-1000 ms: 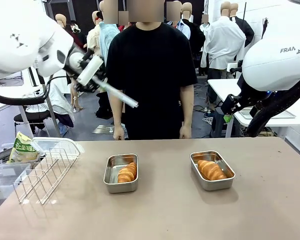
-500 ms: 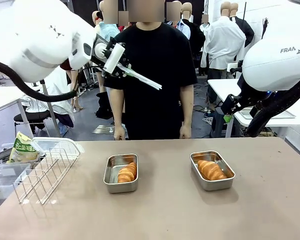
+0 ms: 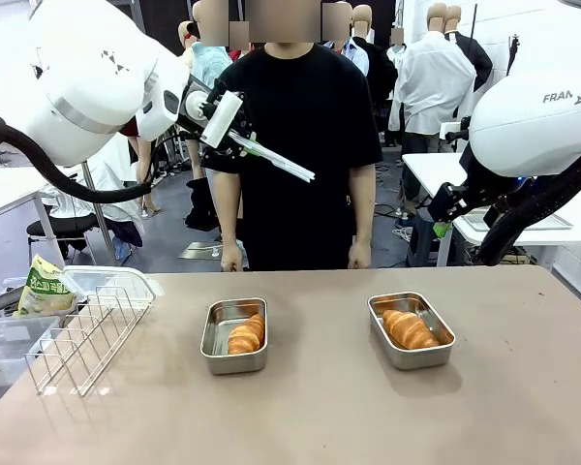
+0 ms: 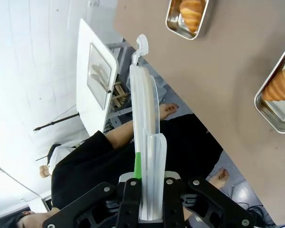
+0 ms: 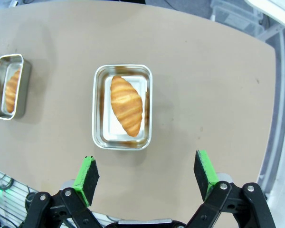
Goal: Place the bread in airtight containers.
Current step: Release when the human grabs the Airtight Container lid.
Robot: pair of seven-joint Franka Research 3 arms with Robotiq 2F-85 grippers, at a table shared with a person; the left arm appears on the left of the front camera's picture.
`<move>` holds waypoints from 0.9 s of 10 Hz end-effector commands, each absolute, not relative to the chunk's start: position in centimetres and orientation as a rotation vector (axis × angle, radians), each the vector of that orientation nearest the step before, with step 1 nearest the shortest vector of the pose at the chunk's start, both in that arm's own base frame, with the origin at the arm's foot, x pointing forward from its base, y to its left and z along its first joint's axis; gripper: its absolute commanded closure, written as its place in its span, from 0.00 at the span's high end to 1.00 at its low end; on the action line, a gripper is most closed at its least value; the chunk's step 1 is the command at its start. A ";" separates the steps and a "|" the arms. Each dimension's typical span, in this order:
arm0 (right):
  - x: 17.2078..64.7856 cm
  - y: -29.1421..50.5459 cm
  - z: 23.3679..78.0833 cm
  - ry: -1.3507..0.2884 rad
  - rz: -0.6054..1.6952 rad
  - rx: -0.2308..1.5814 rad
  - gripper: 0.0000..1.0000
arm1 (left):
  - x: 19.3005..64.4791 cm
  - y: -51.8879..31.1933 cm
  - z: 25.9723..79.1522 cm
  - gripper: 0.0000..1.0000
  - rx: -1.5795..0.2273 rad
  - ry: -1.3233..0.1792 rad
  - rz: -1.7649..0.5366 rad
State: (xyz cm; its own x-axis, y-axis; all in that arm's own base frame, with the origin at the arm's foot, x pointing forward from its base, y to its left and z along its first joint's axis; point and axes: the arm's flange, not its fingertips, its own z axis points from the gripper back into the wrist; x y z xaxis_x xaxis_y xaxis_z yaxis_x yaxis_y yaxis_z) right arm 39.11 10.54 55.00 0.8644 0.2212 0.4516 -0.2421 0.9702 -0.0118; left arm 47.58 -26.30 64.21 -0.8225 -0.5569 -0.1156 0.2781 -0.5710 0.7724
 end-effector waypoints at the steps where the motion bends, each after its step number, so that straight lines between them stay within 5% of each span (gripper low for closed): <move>1: 39.1 10.5 54.9 -0.468 0.242 0.047 1.00 | 47.6 -26.6 64.5 0.00 0.503 -1.096 -2.371; 9: 39.1 10.5 54.9 -0.468 0.242 0.047 1.00 | 47.6 -26.6 64.5 0.00 0.503 -1.096 -2.371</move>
